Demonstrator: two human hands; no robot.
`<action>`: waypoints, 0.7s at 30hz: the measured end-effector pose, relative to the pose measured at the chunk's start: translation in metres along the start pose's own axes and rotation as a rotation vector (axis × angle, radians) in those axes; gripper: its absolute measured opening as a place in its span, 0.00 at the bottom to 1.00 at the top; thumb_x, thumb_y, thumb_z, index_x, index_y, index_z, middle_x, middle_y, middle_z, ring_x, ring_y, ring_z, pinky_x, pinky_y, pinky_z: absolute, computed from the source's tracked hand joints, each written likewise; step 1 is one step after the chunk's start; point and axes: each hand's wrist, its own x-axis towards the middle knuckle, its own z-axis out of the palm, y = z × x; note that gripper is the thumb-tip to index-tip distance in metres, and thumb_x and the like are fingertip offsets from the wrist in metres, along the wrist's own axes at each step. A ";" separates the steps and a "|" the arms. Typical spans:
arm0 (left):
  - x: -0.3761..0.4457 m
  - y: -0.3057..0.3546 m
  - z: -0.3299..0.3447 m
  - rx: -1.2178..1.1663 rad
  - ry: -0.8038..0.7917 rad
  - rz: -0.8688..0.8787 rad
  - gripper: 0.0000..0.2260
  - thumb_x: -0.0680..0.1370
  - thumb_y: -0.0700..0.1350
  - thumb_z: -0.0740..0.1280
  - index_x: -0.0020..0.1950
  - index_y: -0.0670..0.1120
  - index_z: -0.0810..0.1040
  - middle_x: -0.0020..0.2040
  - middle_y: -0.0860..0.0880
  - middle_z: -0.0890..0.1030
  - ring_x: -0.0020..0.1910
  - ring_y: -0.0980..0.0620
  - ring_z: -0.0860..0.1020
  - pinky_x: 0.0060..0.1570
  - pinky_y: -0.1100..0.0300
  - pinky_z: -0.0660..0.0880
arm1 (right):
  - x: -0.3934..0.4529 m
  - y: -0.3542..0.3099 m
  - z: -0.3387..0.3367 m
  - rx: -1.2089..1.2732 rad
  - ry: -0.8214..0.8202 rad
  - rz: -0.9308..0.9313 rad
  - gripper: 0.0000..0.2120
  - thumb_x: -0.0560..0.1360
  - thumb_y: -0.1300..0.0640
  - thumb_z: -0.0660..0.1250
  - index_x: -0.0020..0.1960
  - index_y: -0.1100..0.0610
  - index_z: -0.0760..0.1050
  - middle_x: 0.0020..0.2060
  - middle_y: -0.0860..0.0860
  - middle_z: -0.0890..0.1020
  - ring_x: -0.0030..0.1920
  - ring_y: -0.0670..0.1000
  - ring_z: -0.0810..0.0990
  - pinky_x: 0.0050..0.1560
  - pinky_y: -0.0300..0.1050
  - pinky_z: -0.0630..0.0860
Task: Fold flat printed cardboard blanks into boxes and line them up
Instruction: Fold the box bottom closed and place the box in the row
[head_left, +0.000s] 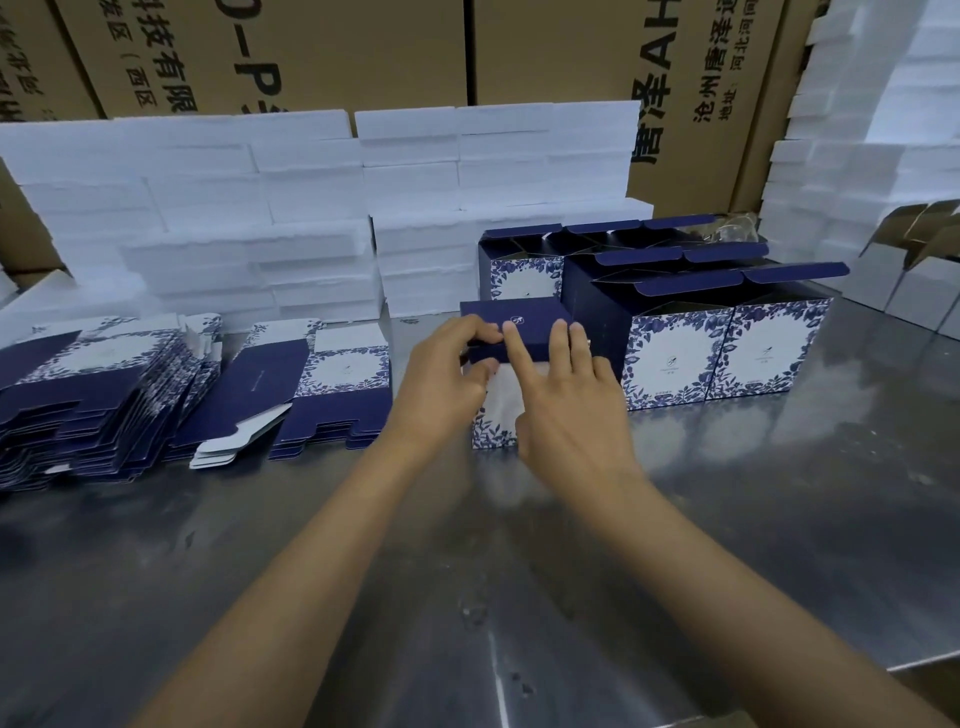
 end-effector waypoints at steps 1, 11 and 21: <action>0.009 -0.002 0.006 0.008 0.006 -0.010 0.10 0.77 0.31 0.68 0.55 0.42 0.81 0.53 0.52 0.81 0.56 0.55 0.79 0.60 0.56 0.77 | 0.010 0.002 0.004 -0.020 -0.021 0.007 0.42 0.80 0.52 0.61 0.83 0.54 0.36 0.80 0.69 0.48 0.81 0.67 0.48 0.75 0.56 0.59; 0.094 -0.029 0.053 0.105 0.040 -0.026 0.08 0.75 0.29 0.67 0.51 0.39 0.79 0.51 0.46 0.81 0.49 0.52 0.76 0.51 0.65 0.72 | 0.096 0.028 0.052 -0.062 0.007 0.072 0.34 0.83 0.57 0.58 0.81 0.58 0.41 0.78 0.74 0.49 0.80 0.70 0.48 0.75 0.55 0.62; 0.135 -0.053 0.078 0.118 0.072 0.006 0.08 0.75 0.30 0.67 0.50 0.41 0.78 0.48 0.51 0.78 0.49 0.53 0.75 0.46 0.75 0.69 | 0.143 0.040 0.081 0.006 0.009 0.106 0.36 0.81 0.56 0.62 0.80 0.58 0.44 0.77 0.74 0.49 0.80 0.71 0.45 0.76 0.56 0.60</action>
